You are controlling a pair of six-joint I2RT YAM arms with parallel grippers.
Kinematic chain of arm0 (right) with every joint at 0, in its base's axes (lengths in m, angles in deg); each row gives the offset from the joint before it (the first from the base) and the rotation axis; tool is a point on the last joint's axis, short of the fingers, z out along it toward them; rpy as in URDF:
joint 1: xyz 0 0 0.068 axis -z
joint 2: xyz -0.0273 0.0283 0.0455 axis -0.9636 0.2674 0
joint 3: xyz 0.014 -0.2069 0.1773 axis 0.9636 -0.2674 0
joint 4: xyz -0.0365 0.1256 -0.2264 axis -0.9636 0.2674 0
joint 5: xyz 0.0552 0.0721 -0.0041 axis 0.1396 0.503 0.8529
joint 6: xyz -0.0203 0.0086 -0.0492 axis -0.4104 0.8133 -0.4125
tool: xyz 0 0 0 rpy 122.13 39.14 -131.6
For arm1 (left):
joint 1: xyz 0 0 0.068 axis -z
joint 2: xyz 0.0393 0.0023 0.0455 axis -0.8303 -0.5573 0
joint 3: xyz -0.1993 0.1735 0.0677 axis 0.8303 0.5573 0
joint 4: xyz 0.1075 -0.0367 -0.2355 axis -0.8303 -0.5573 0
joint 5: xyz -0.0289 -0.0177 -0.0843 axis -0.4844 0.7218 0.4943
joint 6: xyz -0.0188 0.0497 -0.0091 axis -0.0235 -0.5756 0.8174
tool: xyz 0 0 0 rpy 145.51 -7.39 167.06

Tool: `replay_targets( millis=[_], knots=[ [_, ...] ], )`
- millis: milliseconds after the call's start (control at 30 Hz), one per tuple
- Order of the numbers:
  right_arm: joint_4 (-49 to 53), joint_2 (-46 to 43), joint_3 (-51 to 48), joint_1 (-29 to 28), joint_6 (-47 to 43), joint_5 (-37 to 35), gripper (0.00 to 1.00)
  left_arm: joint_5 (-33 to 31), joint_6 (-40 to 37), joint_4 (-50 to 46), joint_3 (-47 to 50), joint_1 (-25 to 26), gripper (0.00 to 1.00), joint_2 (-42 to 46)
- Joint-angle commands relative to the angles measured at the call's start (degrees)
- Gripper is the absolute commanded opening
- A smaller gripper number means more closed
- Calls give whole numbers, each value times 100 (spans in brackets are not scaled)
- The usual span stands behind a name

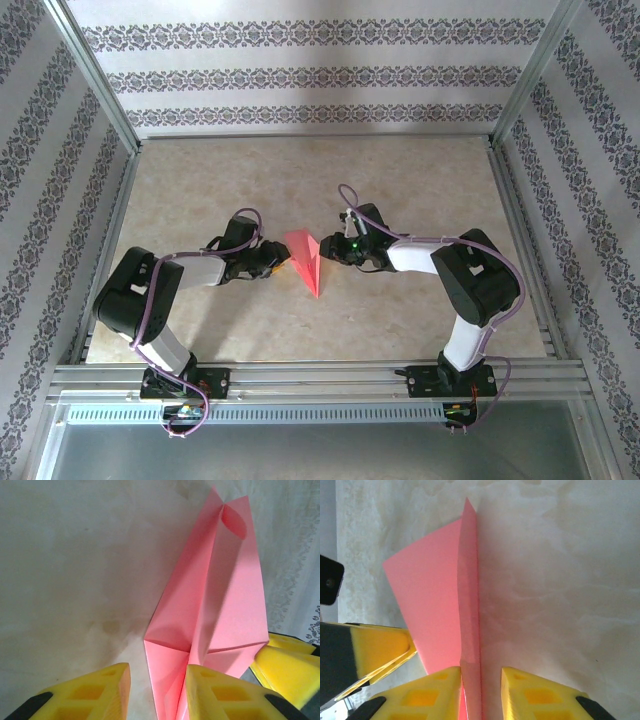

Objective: Fold a paper plane with a square sheet of paper (pick it up from the middle)
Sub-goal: Move the paper plane to the top-center of the table.

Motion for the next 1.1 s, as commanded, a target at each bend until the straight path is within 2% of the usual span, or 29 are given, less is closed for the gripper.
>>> replay_targets(
  millis=[0,200,467,633,800,1067],
  knots=[
    [622,-5,401,-121,-486,-42,30,85,-59,79,-159,74,34,-73],
    [1484,289,893,-269,-796,-415,30,112,-97,30,-206,89,34,-126],
    [2052,559,1267,-335,-991,-493,29,122,-141,-14,-230,106,35,-138],
    [2042,493,1130,-259,-929,-573,17,-59,-154,-125,-159,98,36,35],
    [1926,464,945,-130,-800,-532,14,-133,-107,-145,-100,101,36,105],
    [1858,481,839,-50,-686,-557,14,272,-40,62,-286,170,36,-249]
  ],
)
